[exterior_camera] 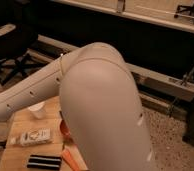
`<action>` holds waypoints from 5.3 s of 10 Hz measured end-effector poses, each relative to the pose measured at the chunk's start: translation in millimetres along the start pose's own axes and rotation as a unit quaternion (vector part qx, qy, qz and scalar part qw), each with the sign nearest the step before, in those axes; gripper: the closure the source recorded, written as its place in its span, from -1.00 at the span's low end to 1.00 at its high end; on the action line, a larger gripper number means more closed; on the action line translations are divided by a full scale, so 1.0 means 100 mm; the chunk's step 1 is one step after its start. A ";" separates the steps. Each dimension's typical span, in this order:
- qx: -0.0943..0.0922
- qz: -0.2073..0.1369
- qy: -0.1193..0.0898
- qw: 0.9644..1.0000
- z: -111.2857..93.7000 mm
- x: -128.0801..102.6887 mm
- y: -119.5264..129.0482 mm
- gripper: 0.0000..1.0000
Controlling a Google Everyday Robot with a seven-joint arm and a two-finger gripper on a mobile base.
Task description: Stand the bottle upright
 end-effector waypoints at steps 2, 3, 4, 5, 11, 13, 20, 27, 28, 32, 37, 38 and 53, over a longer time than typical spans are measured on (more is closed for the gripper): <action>-0.014 -0.103 0.009 0.995 0.21 -0.13 0.16 -0.30; -0.029 -0.139 0.029 0.989 0.33 -0.09 0.25 -0.30; -0.041 -0.157 0.044 0.986 0.43 -0.06 0.32 -0.30; -0.057 -0.167 0.057 0.983 0.53 -0.02 0.41 -0.30; -0.112 -0.139 0.078 0.981 0.79 0.01 0.97 -0.30; -0.122 -0.126 0.080 0.981 0.83 0.05 1.14 -0.30; -0.145 -0.065 0.091 0.983 1.22 0.06 1.06 -0.30; -0.167 -0.065 0.116 0.977 1.47 0.18 1.15 -0.30; -0.167 -0.058 0.116 0.977 1.48 0.24 1.13 -0.30; -0.162 -0.033 0.091 0.982 1.51 0.39 0.99 -0.30; -0.174 -0.045 0.066 0.982 1.51 0.34 1.08 -0.30; -0.177 -0.048 0.065 0.981 1.51 0.33 1.11 -0.30; -0.168 -0.060 0.033 0.983 1.36 0.10 1.01 0.49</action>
